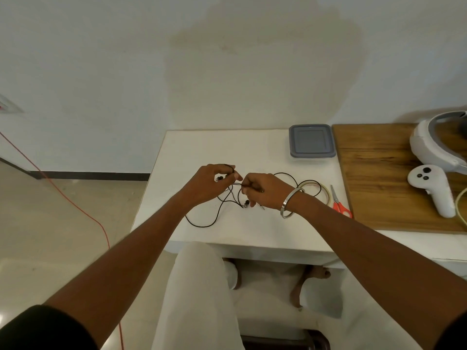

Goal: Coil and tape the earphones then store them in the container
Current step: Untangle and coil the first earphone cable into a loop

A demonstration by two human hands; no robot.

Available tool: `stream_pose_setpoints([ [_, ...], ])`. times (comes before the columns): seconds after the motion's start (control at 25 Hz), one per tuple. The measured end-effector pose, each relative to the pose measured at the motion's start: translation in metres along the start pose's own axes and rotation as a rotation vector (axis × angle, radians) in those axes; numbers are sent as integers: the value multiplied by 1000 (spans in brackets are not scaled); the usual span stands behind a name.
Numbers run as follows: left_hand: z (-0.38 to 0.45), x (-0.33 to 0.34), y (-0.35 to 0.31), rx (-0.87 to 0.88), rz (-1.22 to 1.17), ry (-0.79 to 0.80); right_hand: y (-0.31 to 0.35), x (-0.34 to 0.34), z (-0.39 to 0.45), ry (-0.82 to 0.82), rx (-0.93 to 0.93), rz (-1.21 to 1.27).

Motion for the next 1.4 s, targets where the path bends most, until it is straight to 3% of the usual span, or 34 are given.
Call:
stream_pose_setpoints([
  [0.4, -4, 11, 13, -31, 100, 210, -4, -6, 4, -91, -69, -56],
  [1.08, -5, 32, 12, -31, 189, 332, -5, -4, 7, -110, -91, -116],
  [1.4, -17, 25, -4, -165, -197, 365, -16, -13, 8, -132, 30, -56],
])
Point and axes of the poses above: each hand's wrist, its own z-axis towards the middle knuckle, its own x-axis out of the palm, y = z × x, the point moved 5 cm from there along z, towards the middle knuckle, and after that the axes turned 12 degrees about -z, right-handed, at the moved point
